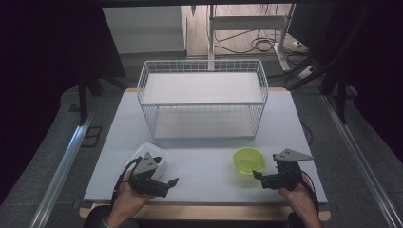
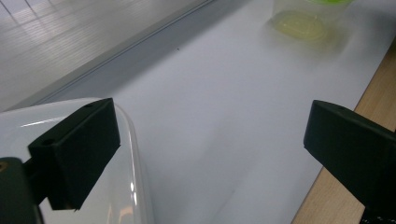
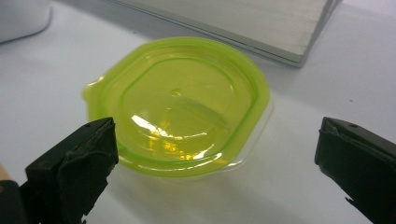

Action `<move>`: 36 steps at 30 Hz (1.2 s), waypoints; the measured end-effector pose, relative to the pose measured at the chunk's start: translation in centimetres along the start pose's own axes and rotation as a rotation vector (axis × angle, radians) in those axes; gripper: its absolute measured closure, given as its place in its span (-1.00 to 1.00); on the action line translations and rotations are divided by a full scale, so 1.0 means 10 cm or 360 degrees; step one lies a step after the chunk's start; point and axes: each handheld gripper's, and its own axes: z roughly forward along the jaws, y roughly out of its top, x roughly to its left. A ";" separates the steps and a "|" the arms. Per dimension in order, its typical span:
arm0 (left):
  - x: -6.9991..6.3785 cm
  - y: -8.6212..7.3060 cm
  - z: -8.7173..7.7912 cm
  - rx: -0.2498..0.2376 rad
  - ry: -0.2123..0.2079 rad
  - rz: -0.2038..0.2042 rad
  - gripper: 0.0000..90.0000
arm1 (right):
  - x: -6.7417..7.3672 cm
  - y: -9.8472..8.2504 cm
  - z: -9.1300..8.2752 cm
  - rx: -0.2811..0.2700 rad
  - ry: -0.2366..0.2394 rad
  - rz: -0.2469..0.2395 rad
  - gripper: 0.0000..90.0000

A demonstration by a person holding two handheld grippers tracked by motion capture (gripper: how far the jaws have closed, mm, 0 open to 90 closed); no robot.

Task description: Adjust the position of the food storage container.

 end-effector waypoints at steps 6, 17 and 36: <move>0.00 -0.03 -0.02 -0.0017 -0.0006 0.0006 -0.82 | -0.01 -0.01 0.01 -0.0013 -0.0030 0.0030 -1.00; -0.01 -0.06 -0.03 -0.0032 -0.0014 0.0036 -0.71 | -0.01 0.02 0.01 0.0039 -0.0041 0.0095 -0.83; 0.00 -0.08 -0.03 -0.0025 0.0011 0.0035 -0.65 | 0.16 0.30 0.05 0.0087 0.0056 -0.0010 0.26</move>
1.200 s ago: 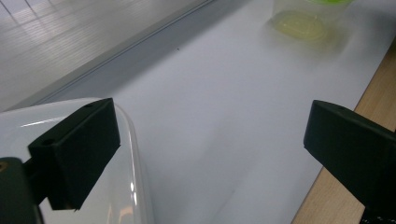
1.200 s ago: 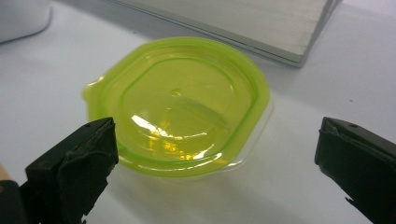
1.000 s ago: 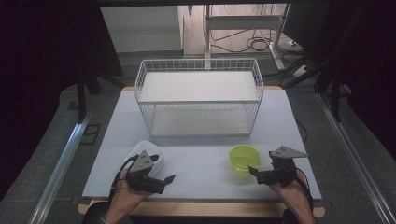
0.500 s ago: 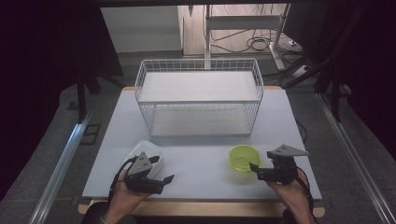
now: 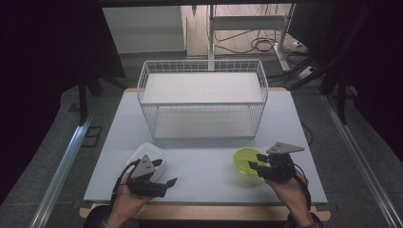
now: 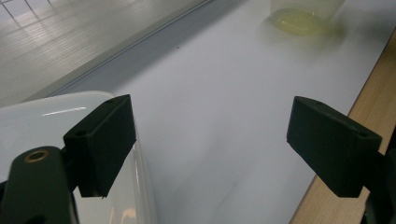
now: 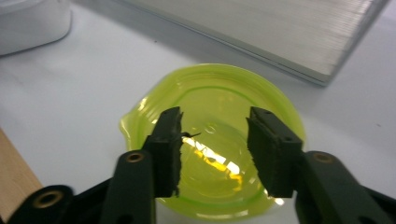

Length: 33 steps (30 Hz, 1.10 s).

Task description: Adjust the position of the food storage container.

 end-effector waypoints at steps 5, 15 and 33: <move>0.01 0.00 0.00 -0.0005 -0.0009 -0.0020 -0.65 | 0.06 0.10 0.08 0.0035 0.0040 -0.0071 0.63; 0.00 -0.01 0.02 0.0007 0.0006 0.0000 -0.65 | 0.20 0.26 0.24 0.0036 0.0123 -0.0171 0.98; -0.01 -0.01 0.03 0.0016 0.0004 0.0014 -0.66 | 0.42 0.29 0.58 0.0149 0.0199 -0.0278 0.98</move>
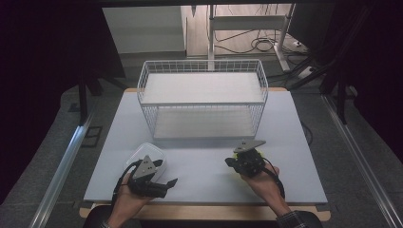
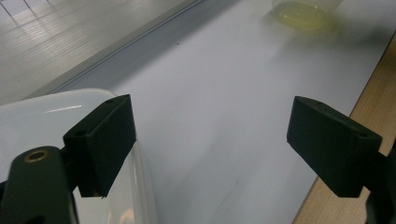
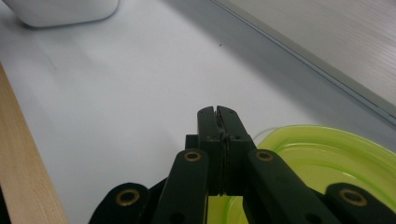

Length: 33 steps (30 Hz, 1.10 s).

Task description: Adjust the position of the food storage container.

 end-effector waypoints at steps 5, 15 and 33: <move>0.00 0.00 0.00 -0.0001 -0.0002 0.0003 -0.66 | -0.01 -0.02 -0.02 0.0019 -0.0033 -0.0013 0.98; -0.01 0.00 0.00 0.0001 -0.0004 0.0006 -0.66 | -0.18 -0.17 -0.18 0.0039 -0.0129 0.0059 0.98; 0.00 0.00 -0.01 -0.0008 -0.0002 0.0008 -0.65 | -0.57 -0.45 -0.45 0.0010 -0.0274 0.0255 0.98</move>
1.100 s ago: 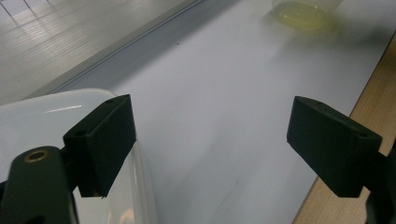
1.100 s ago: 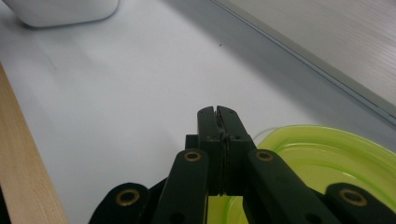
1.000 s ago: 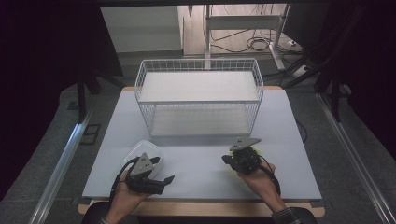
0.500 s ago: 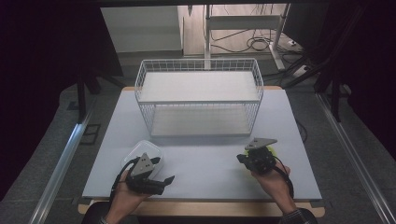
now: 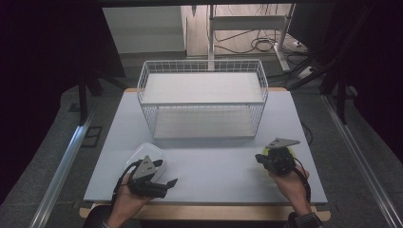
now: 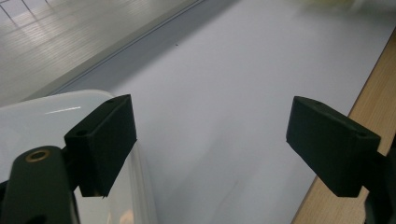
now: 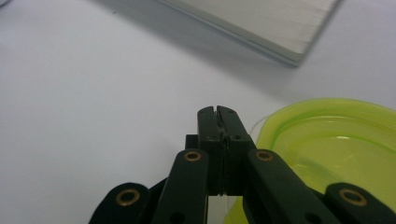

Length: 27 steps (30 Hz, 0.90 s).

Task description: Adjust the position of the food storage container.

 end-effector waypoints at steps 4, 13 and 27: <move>0.01 0.00 0.00 0.0006 0.0008 0.0000 -0.62 | -0.11 -0.03 -0.04 -0.0018 -0.0047 0.0066 0.98; 0.15 0.01 -0.23 -0.0050 0.0065 -0.0075 0.19 | -0.01 -0.01 -0.01 -0.0035 -0.0046 0.0015 0.93; 0.48 -0.33 -0.65 -0.0027 0.0351 -0.0334 1.00 | 0.09 0.00 0.03 -0.0029 -0.0025 -0.0029 0.90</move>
